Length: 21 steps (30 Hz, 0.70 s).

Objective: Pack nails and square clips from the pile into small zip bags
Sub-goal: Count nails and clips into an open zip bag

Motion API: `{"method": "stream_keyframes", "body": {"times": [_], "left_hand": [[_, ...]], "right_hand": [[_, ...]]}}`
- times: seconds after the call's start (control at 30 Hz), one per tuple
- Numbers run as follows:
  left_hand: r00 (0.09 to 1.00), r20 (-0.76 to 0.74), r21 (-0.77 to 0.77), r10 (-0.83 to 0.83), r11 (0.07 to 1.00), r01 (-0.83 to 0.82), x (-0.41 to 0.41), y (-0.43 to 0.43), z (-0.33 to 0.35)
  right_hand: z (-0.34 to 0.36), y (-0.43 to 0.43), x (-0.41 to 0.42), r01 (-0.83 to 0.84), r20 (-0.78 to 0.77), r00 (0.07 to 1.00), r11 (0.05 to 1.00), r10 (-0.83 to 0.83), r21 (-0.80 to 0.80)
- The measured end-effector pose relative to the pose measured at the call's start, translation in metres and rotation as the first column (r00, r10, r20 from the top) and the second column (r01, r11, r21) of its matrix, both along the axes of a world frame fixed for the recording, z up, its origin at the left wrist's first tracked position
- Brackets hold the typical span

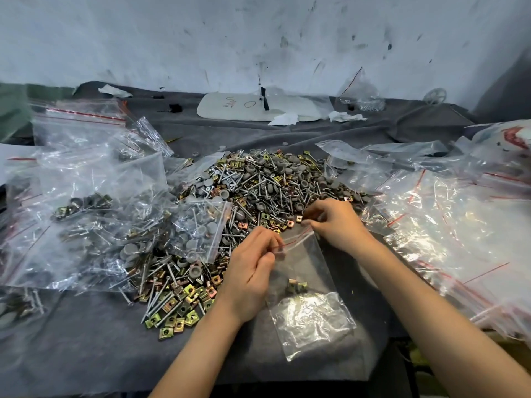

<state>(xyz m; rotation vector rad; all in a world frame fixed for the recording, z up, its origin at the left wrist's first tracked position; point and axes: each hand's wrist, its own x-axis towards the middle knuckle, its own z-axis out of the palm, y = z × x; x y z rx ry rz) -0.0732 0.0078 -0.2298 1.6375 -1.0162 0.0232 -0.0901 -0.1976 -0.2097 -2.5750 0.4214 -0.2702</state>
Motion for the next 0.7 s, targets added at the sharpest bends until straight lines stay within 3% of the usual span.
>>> {"method": "stream_keyframes", "body": {"times": [0.2,0.53,0.7], "left_hand": [[1.000,0.007,0.021,0.016,1.000,-0.016,0.002,0.000,-0.001],[1.000,0.022,0.032,0.016,0.999,-0.017,0.002,0.000,-0.001],[0.999,0.042,0.055,0.017,0.998,-0.019,0.000,0.000,-0.001]], "right_hand": [[-0.009,0.009,0.011,-0.008,-0.011,1.000,0.975,0.005,-0.220],[-0.003,0.008,0.021,-0.034,-0.088,0.996,0.995,0.026,-0.090],[0.001,0.013,0.028,-0.025,-0.180,0.984,0.989,-0.001,-0.143]]}}
